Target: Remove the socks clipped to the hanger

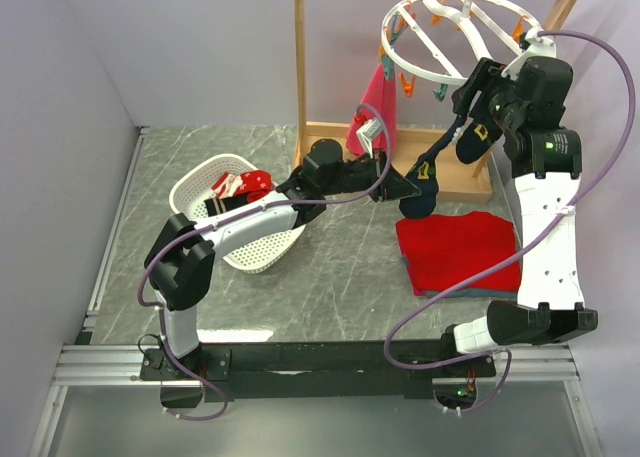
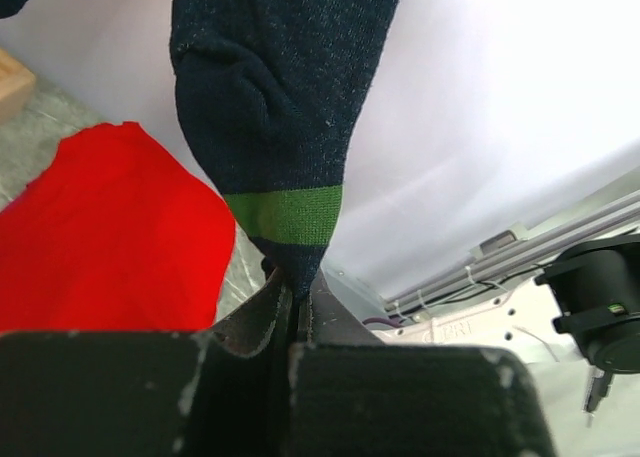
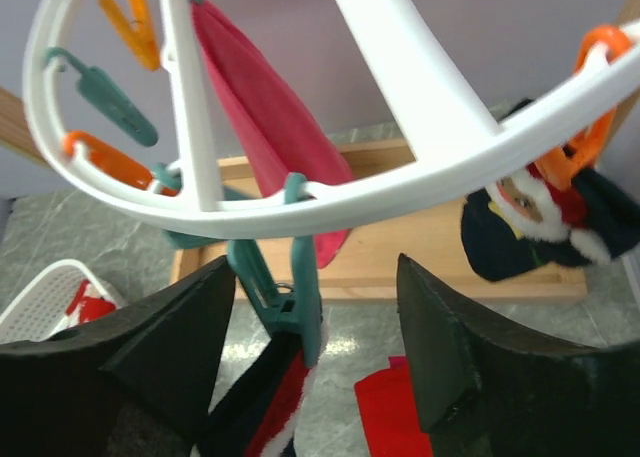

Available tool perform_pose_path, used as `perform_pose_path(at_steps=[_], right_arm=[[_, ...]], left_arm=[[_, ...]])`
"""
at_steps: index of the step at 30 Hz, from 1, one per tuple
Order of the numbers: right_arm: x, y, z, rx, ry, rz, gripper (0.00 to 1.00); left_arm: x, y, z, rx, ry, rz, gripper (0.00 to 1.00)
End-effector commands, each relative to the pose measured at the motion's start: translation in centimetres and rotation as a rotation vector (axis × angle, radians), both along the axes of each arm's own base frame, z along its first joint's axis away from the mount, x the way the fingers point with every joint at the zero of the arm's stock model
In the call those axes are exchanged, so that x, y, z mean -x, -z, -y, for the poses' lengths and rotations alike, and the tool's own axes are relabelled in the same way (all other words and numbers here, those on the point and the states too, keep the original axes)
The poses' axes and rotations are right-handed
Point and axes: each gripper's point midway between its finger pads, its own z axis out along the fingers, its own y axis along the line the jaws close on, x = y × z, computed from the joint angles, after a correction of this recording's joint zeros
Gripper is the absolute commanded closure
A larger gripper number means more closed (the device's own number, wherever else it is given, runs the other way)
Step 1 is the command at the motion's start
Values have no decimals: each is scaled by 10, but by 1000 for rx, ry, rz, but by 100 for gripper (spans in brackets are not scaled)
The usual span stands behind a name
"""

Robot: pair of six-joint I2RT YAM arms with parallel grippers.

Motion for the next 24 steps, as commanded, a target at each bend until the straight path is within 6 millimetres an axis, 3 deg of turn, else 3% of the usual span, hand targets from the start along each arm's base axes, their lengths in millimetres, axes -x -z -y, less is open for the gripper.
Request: perform_pose_path(at_steps=[1, 11, 20, 24], right_arm=[[0, -32, -9, -4, -58, 94, 30], [-6, -27, -6, 13, -46, 90, 33], [-11, -27, -2, 40, -35, 95, 62], [-14, -24, 1, 34, -36, 90, 85]], left_arm=[[18, -46, -13, 96, 31, 39, 99], [20, -44, -2, 71, 25, 27, 99], [16, -32, 11, 20, -14, -2, 99], [14, -26, 17, -1, -30, -28, 99]])
